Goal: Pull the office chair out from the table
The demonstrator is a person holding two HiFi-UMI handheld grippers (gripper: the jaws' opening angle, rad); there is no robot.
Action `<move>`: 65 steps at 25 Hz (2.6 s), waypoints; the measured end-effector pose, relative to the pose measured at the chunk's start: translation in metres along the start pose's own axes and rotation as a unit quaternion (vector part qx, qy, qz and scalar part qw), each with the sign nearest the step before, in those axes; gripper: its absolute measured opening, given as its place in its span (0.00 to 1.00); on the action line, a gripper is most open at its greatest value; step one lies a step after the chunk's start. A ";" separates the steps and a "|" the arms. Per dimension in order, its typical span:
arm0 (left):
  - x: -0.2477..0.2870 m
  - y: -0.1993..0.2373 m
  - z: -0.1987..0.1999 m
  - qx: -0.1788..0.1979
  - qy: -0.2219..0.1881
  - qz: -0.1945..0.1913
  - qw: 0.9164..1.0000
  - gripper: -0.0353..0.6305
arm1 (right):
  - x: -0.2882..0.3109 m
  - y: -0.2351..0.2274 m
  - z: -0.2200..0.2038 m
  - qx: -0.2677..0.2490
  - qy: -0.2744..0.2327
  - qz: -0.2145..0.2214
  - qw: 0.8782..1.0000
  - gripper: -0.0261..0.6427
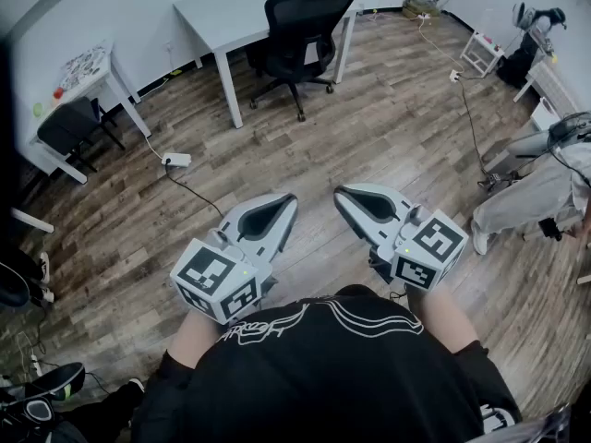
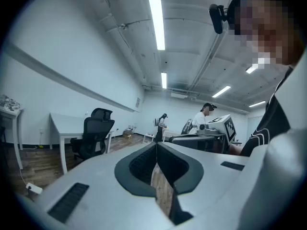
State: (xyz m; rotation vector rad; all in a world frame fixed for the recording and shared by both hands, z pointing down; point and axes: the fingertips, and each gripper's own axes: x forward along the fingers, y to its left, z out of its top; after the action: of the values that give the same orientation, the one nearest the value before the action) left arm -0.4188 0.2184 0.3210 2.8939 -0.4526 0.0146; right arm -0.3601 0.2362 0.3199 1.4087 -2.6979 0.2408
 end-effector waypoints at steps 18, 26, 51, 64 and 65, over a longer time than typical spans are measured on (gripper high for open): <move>0.086 0.057 -0.019 -0.030 0.055 0.010 0.998 0.06 | 0.024 -0.116 -0.026 0.058 0.014 -0.013 0.998 0.10; 0.205 0.118 -0.033 -0.051 0.099 0.010 0.994 0.06 | 0.045 -0.240 -0.043 0.077 0.048 -0.021 0.996 0.10; 0.443 0.253 -0.034 -0.081 0.133 -0.036 0.987 0.06 | 0.102 -0.483 -0.025 0.076 0.083 -0.027 0.993 0.10; 0.560 0.438 0.027 -0.103 0.101 -0.025 0.989 0.06 | 0.239 -0.647 0.022 0.085 0.109 -0.016 0.990 0.10; 0.565 0.449 0.033 -0.100 0.094 -0.024 0.990 0.06 | 0.249 -0.656 0.026 0.082 0.108 -0.015 0.991 0.10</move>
State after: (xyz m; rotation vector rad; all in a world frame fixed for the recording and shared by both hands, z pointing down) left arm -0.0175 -0.3765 0.4055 2.6735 -0.3299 0.2208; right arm 0.0358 -0.3380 0.3964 1.3727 -2.5271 0.5901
